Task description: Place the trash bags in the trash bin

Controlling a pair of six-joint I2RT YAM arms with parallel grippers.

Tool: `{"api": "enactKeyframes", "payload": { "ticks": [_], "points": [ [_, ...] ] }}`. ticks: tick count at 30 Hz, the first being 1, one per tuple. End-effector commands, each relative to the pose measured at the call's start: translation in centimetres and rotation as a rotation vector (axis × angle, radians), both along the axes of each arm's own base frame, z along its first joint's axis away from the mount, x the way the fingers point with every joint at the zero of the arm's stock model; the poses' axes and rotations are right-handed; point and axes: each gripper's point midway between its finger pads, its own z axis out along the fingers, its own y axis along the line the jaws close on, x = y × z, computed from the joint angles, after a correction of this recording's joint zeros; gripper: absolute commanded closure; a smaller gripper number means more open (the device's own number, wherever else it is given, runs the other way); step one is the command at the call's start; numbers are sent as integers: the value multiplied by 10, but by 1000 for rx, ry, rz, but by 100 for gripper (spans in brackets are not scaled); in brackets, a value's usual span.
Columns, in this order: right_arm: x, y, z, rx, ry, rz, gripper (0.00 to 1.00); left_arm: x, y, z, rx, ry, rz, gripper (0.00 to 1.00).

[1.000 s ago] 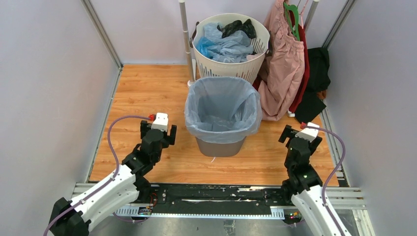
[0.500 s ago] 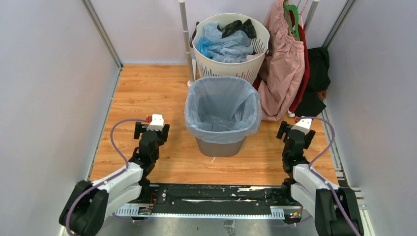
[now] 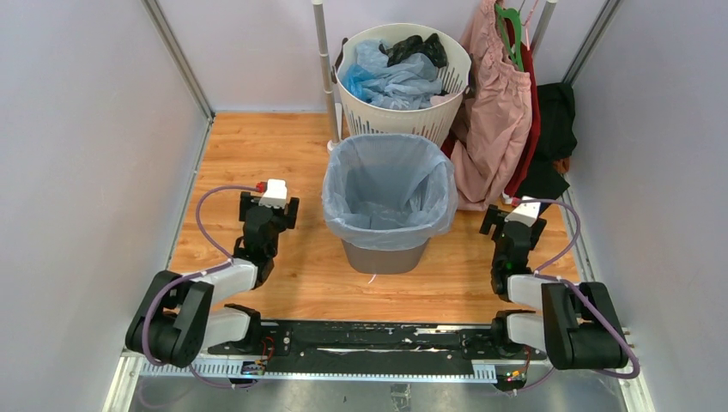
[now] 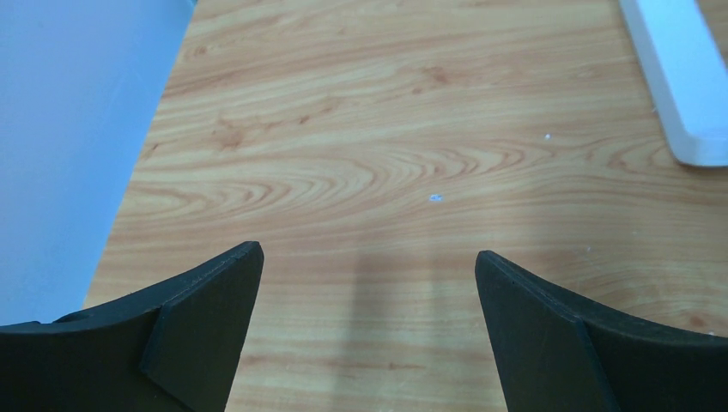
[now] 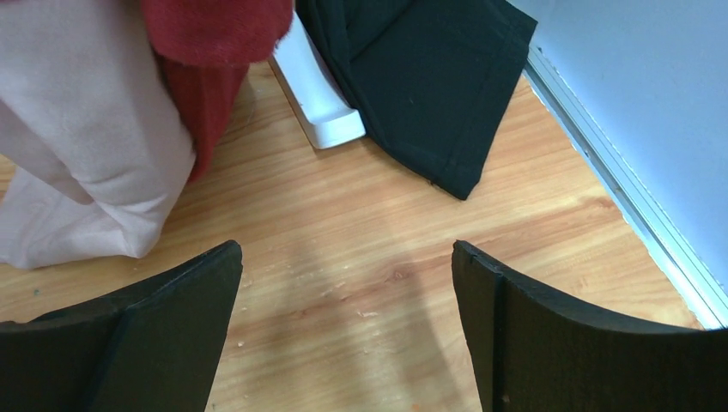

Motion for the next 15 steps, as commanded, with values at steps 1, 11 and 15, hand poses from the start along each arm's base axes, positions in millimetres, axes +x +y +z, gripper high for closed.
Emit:
{"api": "enactKeyframes", "payload": {
  "ticks": [1,11,15],
  "points": [
    [9,5,18,-20,-98,64,5,9,-7,23,-41,-163,-64,0],
    [19,31,12,-89,-126,253,4,11,15,6,-126,-177,13,0],
    [25,39,6,-81,-64,305,4,12,18,8,-136,-191,27,0]
  ]
}}
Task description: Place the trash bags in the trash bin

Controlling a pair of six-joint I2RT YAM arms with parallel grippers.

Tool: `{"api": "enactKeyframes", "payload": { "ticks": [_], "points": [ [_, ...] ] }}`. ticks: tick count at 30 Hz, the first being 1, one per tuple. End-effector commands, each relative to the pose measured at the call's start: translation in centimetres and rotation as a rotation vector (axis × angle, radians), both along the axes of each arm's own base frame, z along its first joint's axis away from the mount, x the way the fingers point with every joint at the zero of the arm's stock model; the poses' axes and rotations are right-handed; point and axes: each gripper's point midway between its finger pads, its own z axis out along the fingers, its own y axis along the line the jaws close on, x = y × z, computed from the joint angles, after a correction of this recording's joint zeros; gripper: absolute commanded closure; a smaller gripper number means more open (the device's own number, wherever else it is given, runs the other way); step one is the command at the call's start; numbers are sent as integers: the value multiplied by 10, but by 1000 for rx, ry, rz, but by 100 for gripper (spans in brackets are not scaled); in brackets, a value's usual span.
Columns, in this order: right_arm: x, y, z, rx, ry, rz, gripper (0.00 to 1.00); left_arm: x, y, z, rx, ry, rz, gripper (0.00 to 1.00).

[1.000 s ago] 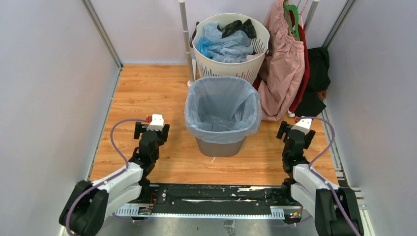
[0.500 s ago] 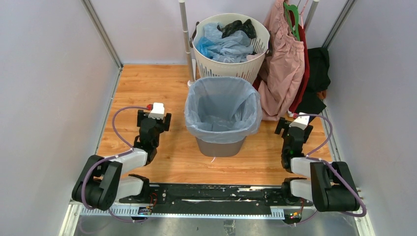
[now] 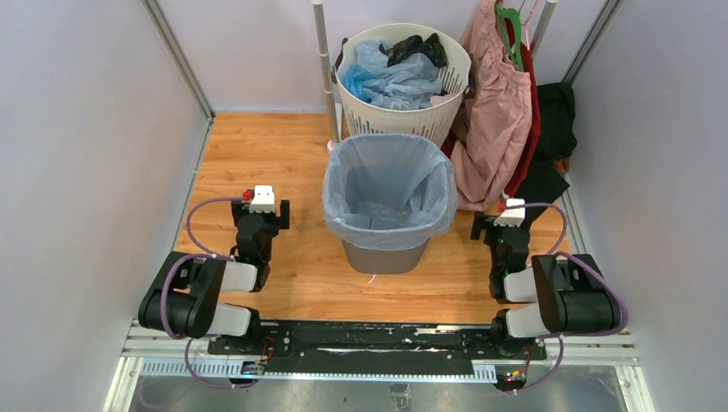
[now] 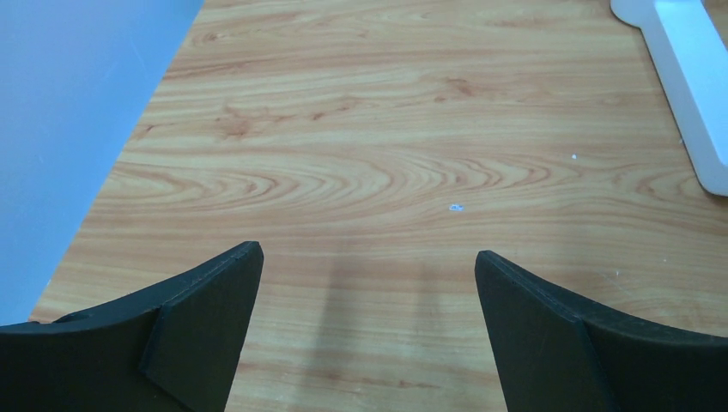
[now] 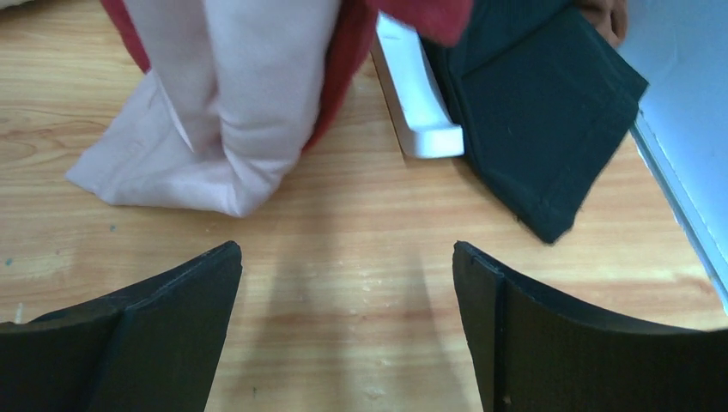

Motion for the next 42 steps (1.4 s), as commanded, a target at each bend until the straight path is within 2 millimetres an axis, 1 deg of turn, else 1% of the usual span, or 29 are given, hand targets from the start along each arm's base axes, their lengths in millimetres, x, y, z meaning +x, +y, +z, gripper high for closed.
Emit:
{"api": "enactKeyframes", "payload": {
  "ticks": [1,2,3,4,5,6,10,42],
  "points": [
    [19,11,16,-32,-3,95,4,9,2,22,-41,-89,17,0],
    [30,16,19,-39,24,126,3,9,2,21,-40,-78,17,0],
    [37,24,14,-41,72,178,3,9,2,20,-40,-76,18,0],
    [39,19,9,-31,102,141,3,10,2,22,-41,-86,17,0],
    [37,6,8,-24,99,58,3,10,2,22,-42,-92,16,0],
    [36,4,9,-24,93,46,3,9,2,22,-42,-92,17,0],
    [38,7,8,-29,101,62,2,9,2,22,-42,-89,18,0],
    [39,9,8,-33,104,81,1,10,2,22,-42,-89,17,0]
  ]
}}
